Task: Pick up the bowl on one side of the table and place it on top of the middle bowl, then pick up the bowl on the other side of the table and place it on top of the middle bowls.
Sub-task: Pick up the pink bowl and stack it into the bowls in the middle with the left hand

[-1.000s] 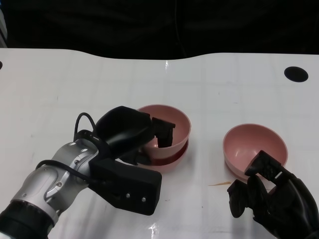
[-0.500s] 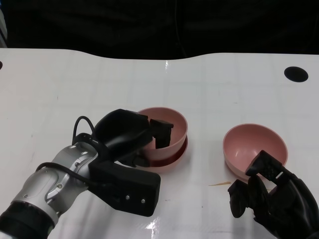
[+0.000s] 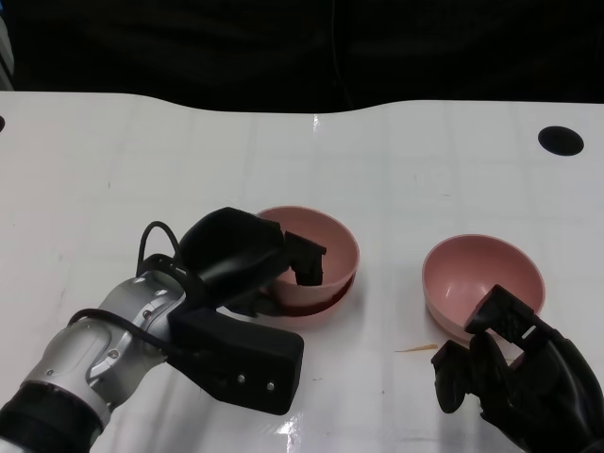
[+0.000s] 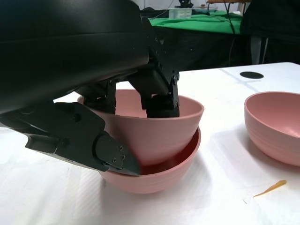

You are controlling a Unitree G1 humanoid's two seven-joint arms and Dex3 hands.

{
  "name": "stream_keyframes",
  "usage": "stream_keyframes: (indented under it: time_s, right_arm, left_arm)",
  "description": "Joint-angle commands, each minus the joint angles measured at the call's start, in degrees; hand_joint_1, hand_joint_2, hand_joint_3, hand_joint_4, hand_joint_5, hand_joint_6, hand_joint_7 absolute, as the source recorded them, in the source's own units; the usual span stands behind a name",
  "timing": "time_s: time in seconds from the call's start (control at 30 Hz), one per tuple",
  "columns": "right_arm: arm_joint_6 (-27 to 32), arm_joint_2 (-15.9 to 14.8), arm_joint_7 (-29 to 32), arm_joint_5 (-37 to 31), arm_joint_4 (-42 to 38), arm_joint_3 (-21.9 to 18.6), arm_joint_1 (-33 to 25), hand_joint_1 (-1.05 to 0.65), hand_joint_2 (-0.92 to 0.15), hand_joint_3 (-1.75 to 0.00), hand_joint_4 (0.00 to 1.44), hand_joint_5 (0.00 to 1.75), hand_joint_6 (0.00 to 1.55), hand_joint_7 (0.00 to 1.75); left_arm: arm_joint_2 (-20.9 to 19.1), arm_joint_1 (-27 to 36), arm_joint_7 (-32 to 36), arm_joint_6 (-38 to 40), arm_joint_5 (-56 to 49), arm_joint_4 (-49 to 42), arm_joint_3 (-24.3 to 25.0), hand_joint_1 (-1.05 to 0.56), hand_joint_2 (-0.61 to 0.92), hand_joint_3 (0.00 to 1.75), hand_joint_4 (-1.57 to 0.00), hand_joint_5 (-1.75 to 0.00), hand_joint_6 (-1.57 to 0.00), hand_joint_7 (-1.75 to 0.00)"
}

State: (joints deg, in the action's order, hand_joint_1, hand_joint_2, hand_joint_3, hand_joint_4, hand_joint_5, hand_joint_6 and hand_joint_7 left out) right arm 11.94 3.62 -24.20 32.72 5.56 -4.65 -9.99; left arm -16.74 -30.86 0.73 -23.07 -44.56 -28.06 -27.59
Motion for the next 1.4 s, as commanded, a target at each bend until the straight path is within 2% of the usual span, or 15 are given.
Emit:
stream_keyframes:
  time_s: [0.03,0.07,0.1,0.13,0.2,0.27,0.4,0.57,1.03,1.4]
  right_arm:
    - [0.15,-0.41,0.25,0.47,0.68,-0.52,-0.44,0.01,-0.54,-1.36,0.97,1.75,0.68,1.75]
    - [-0.11,-0.54,-0.18,0.47,0.33,-0.58,-0.30,0.01,-0.54,-1.36,0.97,1.75,0.68,1.75]
    - [-0.20,-0.63,-0.40,0.48,0.18,-0.62,-0.23,0.01,-0.54,-1.35,0.96,1.75,0.68,1.75]
    - [-0.24,-0.69,-0.54,0.49,0.09,-0.65,-0.18,0.01,-0.55,-1.35,0.96,1.75,0.67,1.75]
    - [-0.73,-0.50,-0.55,0.27,-0.14,-0.71,-0.18,0.01,-0.55,-1.34,0.96,1.75,0.67,1.75]
    - [-0.76,-0.38,-0.46,0.25,-0.25,-0.76,-0.12,0.01,-0.55,-1.34,0.96,1.75,0.67,1.75]
    - [-0.10,-0.30,-0.19,0.66,-0.14,-0.90,-0.04,0.00,-0.55,-1.33,0.96,1.75,0.67,1.75]
    - [-0.48,-0.60,-0.84,0.51,-0.61,-0.96,0.17,0.01,-0.56,-1.33,0.96,1.75,0.67,1.75]
    - [1.75,-0.95,-0.54,1.43,0.13,-1.63,0.09,0.02,-0.56,-1.33,0.96,1.75,0.67,1.75]
    - [1.85,-1.18,-0.72,1.43,0.05,-1.87,0.09,0.01,-0.56,-1.30,0.95,1.75,0.67,1.75]
  left_arm:
    - [-0.86,-0.83,0.58,-0.36,-0.23,-0.63,-0.43,-0.12,0.92,0.02,-0.91,-0.87,-1.10,-0.24]
    - [-1.18,-0.71,-0.27,-0.71,-0.01,-0.35,-0.56,-0.12,0.92,0.02,-0.91,-0.87,-1.11,-0.23]
    - [-1.41,-0.57,-1.03,-0.86,0.21,-0.09,-0.65,-0.34,0.92,0.09,-0.71,-0.59,-0.92,-0.12]
    - [-1.58,-0.48,-1.56,-0.95,0.36,0.10,-0.71,-0.50,0.92,0.15,-0.62,-0.30,-0.78,-0.05]
    - [-1.62,-0.28,-2.13,-0.71,0.45,0.39,-0.69,-0.64,0.92,0.20,-0.52,-0.10,-0.66,-0.01]
    - [-1.51,0.21,-2.24,-0.18,0.53,0.99,-0.49,-0.72,0.92,0.24,-0.44,-0.03,-0.59,0.00]
    - [-1.67,0.67,-2.14,0.11,0.42,1.84,-0.47,-0.80,0.92,0.30,-0.31,0.00,-0.51,0.00]
    - [-1.93,1.10,-1.12,0.15,-0.46,2.14,-0.75,-0.85,0.92,0.34,-0.22,0.00,-0.47,0.00]
    - [-1.81,1.67,-0.35,0.74,-1.54,2.46,-1.44,-0.86,0.92,0.34,-0.19,0.00,-0.46,0.00]
    - [-2.08,2.87,1.73,1.07,-1.41,4.36,-0.78,-0.78,0.92,0.27,-0.24,-0.02,-0.49,-0.01]
